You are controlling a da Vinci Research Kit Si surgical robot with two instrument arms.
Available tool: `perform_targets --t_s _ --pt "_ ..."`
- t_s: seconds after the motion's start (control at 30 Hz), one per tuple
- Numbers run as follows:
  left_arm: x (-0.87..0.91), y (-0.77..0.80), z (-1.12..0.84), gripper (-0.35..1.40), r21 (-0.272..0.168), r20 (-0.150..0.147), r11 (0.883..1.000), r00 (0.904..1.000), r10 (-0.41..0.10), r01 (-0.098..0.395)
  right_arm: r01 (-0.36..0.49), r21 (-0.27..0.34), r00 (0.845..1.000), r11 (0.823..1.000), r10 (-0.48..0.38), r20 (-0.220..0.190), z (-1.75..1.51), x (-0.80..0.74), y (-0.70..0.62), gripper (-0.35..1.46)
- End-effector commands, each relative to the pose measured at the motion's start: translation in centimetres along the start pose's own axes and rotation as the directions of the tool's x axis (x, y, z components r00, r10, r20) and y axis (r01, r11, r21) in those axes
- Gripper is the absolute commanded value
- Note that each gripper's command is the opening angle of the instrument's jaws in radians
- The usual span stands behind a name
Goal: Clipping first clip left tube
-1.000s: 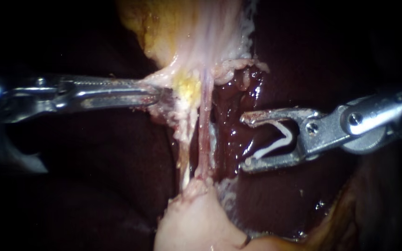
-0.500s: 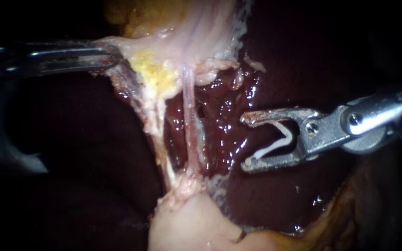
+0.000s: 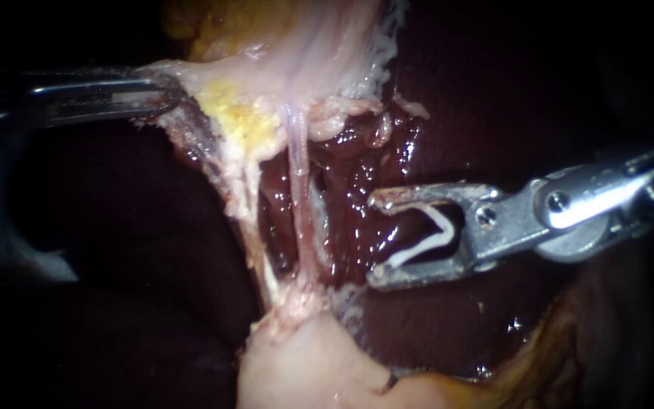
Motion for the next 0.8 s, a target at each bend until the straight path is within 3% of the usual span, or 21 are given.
perform_targets --t_s 0.03,0.53,0.8 --pt "-0.01 0.0 0.01 -0.35 -0.001 0.0 1.0 1.0 0.0 0.0 -0.006 0.002 1.0 1.0 0.006 0.0 0.03 0.02 -0.01 0.44" --pt "0.01 0.06 0.04 -0.35 -0.001 0.0 1.0 1.0 -0.002 0.002 -0.103 0.043 0.994 0.994 0.104 -0.027 0.44 0.17 0.03 0.42" --pt "0.01 0.08 0.04 -0.35 -0.003 0.001 1.0 1.0 -0.002 0.002 -0.142 0.075 0.989 0.987 0.145 -0.034 0.72 0.15 0.02 0.41"
